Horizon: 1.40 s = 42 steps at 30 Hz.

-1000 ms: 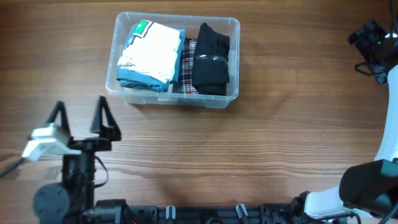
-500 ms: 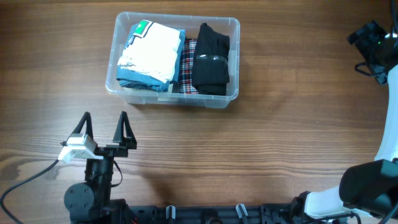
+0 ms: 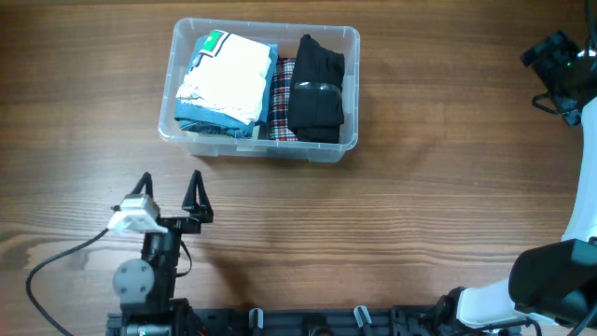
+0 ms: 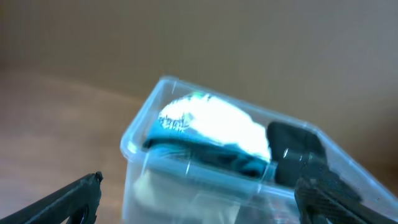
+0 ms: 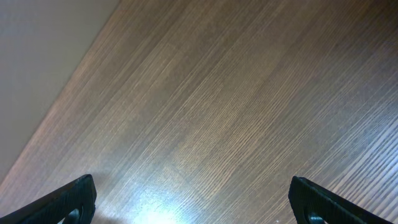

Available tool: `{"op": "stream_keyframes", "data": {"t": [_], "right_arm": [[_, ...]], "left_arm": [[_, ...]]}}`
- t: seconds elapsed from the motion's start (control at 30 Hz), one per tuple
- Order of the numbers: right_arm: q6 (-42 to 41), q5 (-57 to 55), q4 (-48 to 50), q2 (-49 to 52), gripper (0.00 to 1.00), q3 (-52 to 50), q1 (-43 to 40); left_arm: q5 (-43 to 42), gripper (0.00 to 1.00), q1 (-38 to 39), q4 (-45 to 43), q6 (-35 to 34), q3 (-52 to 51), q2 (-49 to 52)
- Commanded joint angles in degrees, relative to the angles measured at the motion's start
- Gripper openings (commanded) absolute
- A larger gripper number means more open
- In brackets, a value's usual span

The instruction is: Pack container

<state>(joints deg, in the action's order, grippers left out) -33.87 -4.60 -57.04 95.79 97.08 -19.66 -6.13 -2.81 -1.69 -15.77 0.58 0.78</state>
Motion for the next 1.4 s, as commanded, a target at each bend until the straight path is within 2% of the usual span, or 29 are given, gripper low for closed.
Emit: {"op": "stream_keyframes", "data": {"t": [0.0,0.9,0.97,1.1,1.17,1.23,1.27,1.37], "right_arm": [[-0.76,-0.96,0.0,0.39,1.0,-0.09,0.17],[-0.76,-0.96,0.0,-0.59,1.0,-0.09,1.31],[-0.79,-0.96,0.0,-4.48,1.0,-0.09,3.63],[-0.61,-1.03,-0.11,-14.1,1.0,-0.09,14.67],[-0.5,-7.26,0.57,-18.32,1.0,-0.5,20.13],[2.58,-11.61,6.71,-24.13,1.0,-5.42,24.63],[6.71,-10.12,13.38,-27.39,1.0,-10.23,25.42],[25.4,6.93,35.12,-39.04,1.0,-29.29,24.63]], "left_arm": [[-0.61,1.0,-0.46,5.79,0.37,-0.26,-0.63],[0.15,1.0,-0.48,5.62,0.55,-0.26,-0.61],[0.15,1.0,-0.48,5.62,0.55,-0.24,-0.61],[0.15,1.0,-0.48,5.62,0.55,-0.26,-0.61],[0.15,1.0,-0.48,5.62,0.55,-0.26,-0.61],[0.15,1.0,-0.48,5.62,0.55,-0.26,-0.61],[0.15,1.0,-0.48,5.62,0.55,-0.26,-0.61],[0.15,1.0,-0.48,5.62,0.55,-0.26,-0.61]]}}
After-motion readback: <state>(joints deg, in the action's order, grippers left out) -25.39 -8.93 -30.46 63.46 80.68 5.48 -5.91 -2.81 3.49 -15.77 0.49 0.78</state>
